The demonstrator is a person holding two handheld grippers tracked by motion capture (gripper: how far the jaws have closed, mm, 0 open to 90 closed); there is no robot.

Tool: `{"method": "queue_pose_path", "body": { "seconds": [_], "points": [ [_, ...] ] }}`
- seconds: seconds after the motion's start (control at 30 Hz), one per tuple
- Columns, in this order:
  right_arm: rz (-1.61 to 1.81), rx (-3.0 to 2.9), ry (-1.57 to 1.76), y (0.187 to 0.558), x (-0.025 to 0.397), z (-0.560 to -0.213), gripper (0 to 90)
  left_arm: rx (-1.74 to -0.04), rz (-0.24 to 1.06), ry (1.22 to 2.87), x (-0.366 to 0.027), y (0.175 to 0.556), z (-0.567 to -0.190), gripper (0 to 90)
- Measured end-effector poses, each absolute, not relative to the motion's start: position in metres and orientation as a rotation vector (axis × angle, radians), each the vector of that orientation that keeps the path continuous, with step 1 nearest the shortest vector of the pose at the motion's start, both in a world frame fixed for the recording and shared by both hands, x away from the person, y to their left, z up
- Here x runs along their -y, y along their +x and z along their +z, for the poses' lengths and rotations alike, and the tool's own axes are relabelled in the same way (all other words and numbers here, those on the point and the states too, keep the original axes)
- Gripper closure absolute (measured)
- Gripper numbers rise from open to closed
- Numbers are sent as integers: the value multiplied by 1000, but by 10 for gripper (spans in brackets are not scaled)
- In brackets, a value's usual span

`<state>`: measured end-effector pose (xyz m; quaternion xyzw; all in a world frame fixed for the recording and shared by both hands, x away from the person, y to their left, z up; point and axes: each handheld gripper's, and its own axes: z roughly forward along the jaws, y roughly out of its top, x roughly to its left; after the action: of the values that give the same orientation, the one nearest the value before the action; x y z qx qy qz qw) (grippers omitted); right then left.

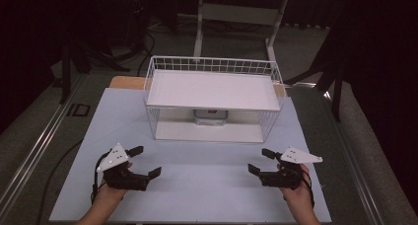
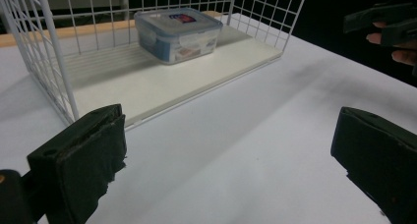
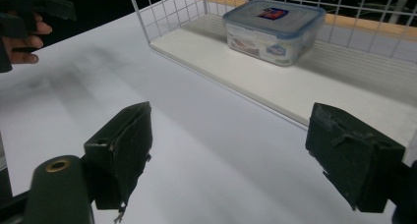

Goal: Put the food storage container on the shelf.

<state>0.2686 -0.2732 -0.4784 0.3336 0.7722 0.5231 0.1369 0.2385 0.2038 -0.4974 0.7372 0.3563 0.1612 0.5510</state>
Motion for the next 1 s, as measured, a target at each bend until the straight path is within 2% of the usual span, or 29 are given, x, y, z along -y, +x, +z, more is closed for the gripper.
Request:
{"method": "queue_pose_path", "body": {
  "seconds": [0.57, 0.8, 1.0],
  "points": [
    [1459, -2236, 1042, 277, 302, -506, 179, -887, 402, 1806, -204, 244, -510, 13],
    [1434, -2234, 1036, 281, 303, -510, 181, -933, 420, 1873, -202, 250, -512, 13],
    [1412, -2230, 1049, 282, 303, -509, 180, -922, 430, 1855, -207, 249, -510, 13]
  ]
}}
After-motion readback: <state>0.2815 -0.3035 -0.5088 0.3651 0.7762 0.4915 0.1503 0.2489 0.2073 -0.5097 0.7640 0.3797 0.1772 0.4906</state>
